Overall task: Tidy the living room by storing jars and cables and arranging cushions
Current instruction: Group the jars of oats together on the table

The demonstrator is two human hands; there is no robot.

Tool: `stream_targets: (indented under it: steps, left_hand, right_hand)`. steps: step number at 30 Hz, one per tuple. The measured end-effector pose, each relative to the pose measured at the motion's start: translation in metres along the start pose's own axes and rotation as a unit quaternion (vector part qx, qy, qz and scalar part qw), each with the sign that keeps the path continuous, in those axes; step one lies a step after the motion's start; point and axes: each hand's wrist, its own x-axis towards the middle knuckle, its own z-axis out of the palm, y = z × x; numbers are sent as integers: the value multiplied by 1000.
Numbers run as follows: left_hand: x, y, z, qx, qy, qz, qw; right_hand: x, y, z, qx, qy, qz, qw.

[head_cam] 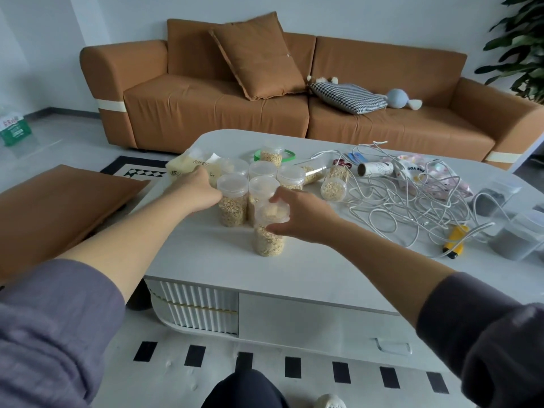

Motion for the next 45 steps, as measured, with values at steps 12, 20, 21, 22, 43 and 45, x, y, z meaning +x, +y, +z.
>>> stream_targets:
  steps: [12,20,21,22,43,45]
  left_hand:
    - [11,39,58,147,90,207,963]
    - [16,41,64,186,100,213,954]
    - [17,43,60,171,122,223,952]
    - [19,45,54,153,144,233,950]
    - [170,147,49,100,35,100,989]
    - [179,149,51,93,18,91,991]
  right_hand:
    - [19,40,6,53,116,105,986]
    - [20,59,12,115,146,65,981]
    - [21,63,10,119,151,64,979]
    - [21,69,7,116,160,68,978]
    - [155,154,-7,-113,-59,-16,992]
    - [164,160,-1,-115,-90,-24,989]
